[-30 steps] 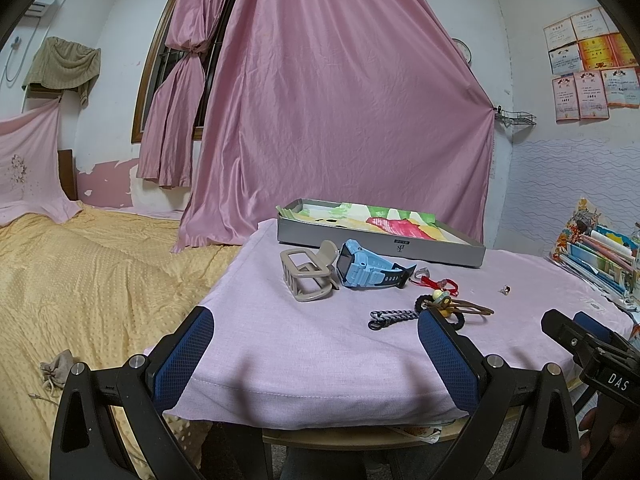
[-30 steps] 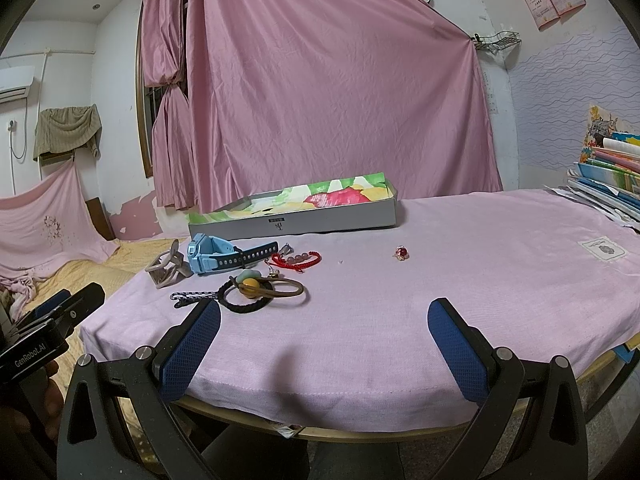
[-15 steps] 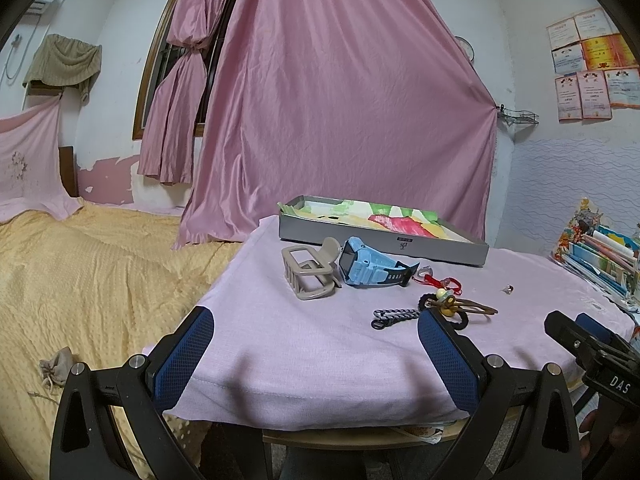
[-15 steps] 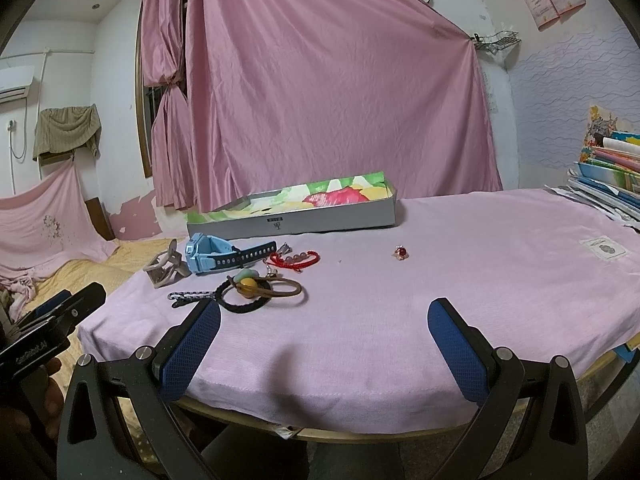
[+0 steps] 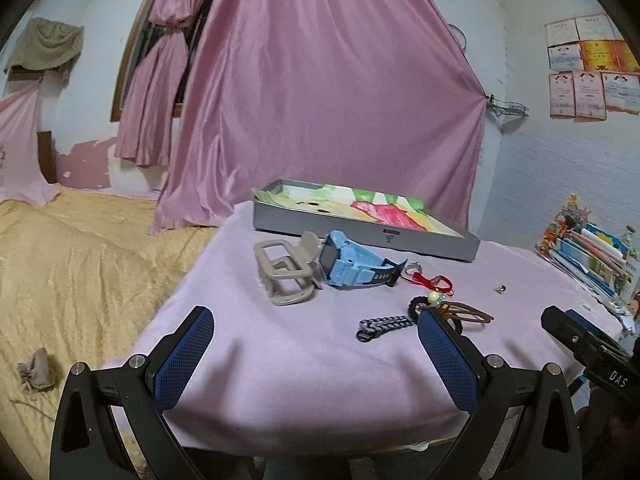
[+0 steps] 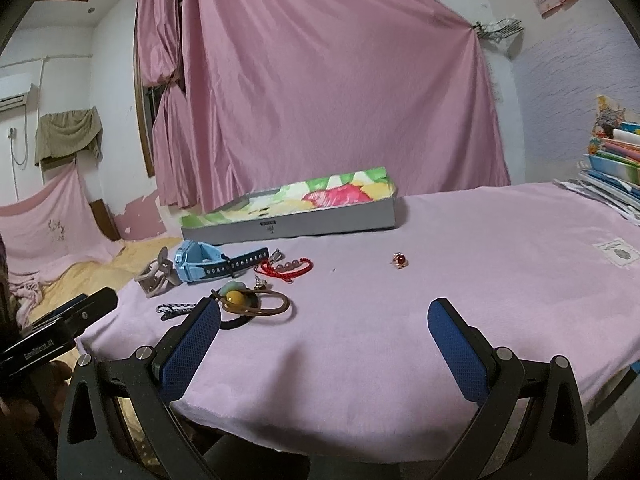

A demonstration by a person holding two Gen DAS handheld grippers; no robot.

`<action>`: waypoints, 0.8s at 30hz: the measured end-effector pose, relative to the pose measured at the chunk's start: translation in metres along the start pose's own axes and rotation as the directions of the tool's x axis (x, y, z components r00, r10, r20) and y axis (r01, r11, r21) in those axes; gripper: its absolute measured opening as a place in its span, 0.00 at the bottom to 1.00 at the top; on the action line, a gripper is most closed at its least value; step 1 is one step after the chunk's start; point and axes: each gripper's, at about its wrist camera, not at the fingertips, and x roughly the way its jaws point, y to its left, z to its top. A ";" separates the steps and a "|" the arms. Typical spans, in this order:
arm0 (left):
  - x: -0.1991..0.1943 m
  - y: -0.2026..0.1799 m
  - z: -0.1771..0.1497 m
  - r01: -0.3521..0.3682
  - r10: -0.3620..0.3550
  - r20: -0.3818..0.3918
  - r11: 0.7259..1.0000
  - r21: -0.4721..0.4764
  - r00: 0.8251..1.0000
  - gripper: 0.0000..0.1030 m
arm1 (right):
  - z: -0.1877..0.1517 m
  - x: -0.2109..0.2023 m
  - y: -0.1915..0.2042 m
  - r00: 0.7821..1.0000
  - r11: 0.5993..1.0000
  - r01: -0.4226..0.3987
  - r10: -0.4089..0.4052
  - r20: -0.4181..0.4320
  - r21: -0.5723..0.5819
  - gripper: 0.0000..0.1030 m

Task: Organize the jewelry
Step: 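Grasp the braided keychain strip with the left gripper while the right grasps the beaded hair tie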

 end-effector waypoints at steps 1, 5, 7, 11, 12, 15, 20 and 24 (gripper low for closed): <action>0.004 -0.001 0.001 0.011 -0.011 -0.008 1.000 0.004 1.000 0.99 | 0.002 0.003 0.000 1.000 1.000 -0.003 0.003 -0.009 0.000 0.99; 0.017 -0.004 0.004 0.050 -0.049 -0.037 0.998 0.031 0.998 0.99 | 0.009 0.016 0.001 0.999 0.999 -0.028 0.027 -0.042 -0.016 0.99; 0.023 -0.006 0.005 0.059 -0.057 -0.046 0.997 0.046 0.997 0.98 | 0.011 0.020 0.003 0.998 0.999 -0.043 0.042 -0.049 -0.019 0.99; 0.033 -0.007 0.004 0.090 -0.085 -0.086 0.995 0.052 0.993 0.82 | 0.012 0.031 0.007 0.994 0.996 -0.086 0.085 -0.071 -0.005 0.97; 0.036 -0.007 0.003 0.096 -0.091 -0.094 0.994 0.053 0.991 0.78 | 0.012 0.033 0.008 0.992 0.995 -0.097 0.096 -0.078 -0.002 0.92; 0.044 -0.009 0.002 0.127 -0.118 -0.120 0.990 0.066 0.986 0.67 | 0.010 0.042 0.014 0.987 0.992 -0.124 0.122 -0.106 -0.007 0.74; 0.053 -0.014 0.001 0.166 -0.150 -0.164 0.982 0.090 0.975 0.55 | 0.006 0.052 0.026 0.976 0.986 -0.167 0.161 -0.148 -0.027 0.61; 0.056 -0.018 0.001 0.187 -0.166 -0.183 0.977 0.105 0.969 0.53 | 0.004 0.056 0.033 0.968 0.981 -0.189 0.179 -0.177 -0.043 0.54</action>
